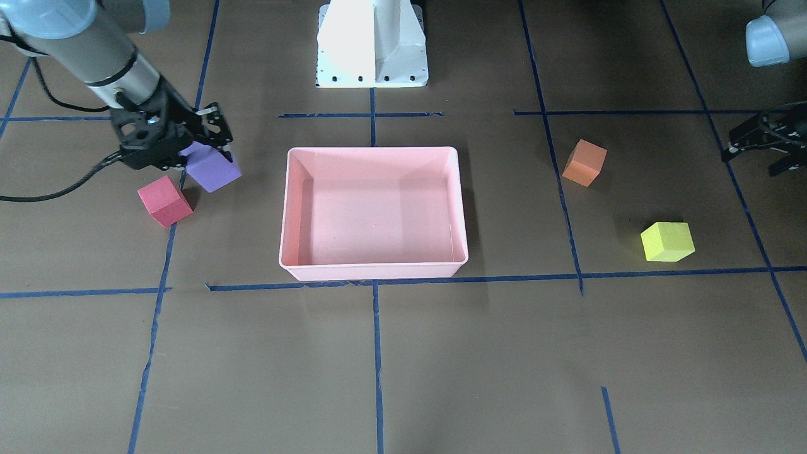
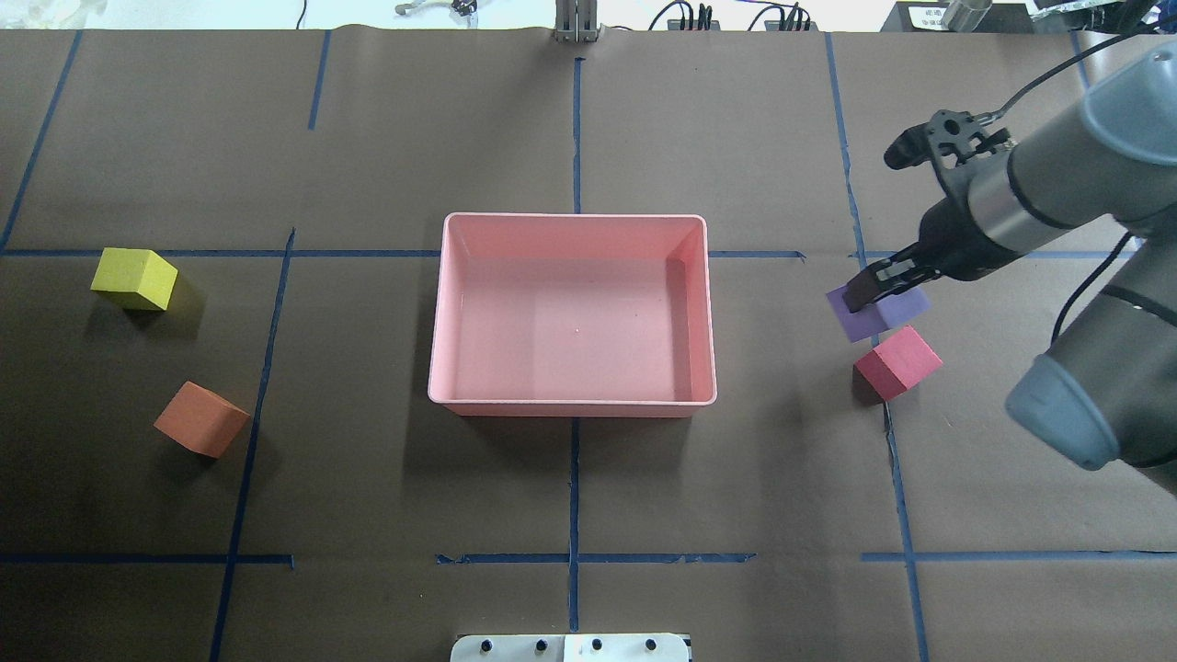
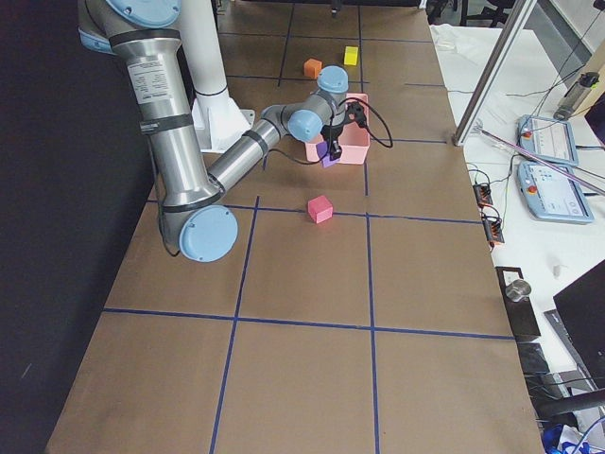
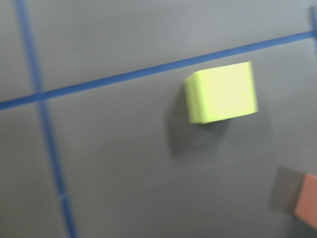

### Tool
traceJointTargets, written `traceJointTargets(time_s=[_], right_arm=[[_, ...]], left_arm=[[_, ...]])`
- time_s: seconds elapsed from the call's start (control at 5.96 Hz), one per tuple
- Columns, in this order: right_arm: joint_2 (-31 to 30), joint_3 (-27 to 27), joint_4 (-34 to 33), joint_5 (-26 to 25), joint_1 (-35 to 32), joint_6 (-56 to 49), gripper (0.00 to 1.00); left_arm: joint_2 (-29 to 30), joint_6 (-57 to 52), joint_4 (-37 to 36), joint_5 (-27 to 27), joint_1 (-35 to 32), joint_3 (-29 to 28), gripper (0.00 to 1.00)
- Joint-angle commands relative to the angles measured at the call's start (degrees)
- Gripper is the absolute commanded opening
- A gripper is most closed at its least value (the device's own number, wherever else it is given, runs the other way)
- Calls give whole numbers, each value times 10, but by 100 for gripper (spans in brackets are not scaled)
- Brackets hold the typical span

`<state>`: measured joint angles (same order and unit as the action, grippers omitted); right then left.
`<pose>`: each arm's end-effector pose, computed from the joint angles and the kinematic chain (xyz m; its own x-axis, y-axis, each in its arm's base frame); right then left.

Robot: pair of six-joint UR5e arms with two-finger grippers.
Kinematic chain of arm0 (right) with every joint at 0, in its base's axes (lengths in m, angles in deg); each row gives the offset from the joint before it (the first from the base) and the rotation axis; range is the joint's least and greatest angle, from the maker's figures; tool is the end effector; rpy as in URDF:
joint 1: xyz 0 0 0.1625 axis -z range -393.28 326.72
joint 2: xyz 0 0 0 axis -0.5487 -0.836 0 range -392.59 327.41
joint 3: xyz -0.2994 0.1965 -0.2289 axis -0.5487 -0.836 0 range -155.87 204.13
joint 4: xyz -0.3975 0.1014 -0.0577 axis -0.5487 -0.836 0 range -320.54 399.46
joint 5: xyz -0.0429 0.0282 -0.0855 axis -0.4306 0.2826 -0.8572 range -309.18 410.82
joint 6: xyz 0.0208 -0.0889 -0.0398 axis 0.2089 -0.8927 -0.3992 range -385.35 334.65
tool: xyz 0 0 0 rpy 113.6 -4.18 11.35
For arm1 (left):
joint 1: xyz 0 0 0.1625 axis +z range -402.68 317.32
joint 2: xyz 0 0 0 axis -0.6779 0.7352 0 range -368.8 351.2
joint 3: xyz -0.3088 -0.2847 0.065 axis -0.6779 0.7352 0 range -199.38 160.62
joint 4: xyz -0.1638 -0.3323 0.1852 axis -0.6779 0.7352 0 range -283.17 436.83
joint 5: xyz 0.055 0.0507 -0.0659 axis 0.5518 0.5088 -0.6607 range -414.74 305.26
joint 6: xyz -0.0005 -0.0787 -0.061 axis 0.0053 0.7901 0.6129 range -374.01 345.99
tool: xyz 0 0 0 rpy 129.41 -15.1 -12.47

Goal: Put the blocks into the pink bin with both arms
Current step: 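Drop the purple cube into the pink bin while the left gripper reaches out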

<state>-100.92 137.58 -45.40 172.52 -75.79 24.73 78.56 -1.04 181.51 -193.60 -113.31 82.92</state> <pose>-0.3600 -0.4399 0.2570 0.5393 -0.2464 0.8052 0.0899 0.9676 0.2359 0.1058 -0.4767 0.5398 0.5723 0.3052 -0.7611 -0.1783 0.9523 0.2478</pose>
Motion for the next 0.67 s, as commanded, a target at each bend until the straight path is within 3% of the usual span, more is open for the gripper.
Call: traceJointTargets(time_s=[0.0,0.17,0.34,0.5], right_arm=[[90,-49,-1,-124,85,141,0],[107,-76,3,-138,95,212,1],[127,-115,3,-139,99,233,7],[137,-141,3,-142,102,233,80]], left_arm=[[17,152,114,10,94,3,100],[48,191,126,75,155,17,100],[50,231,126,90,180,36,100],[50,238,126,111,198,42,100]])
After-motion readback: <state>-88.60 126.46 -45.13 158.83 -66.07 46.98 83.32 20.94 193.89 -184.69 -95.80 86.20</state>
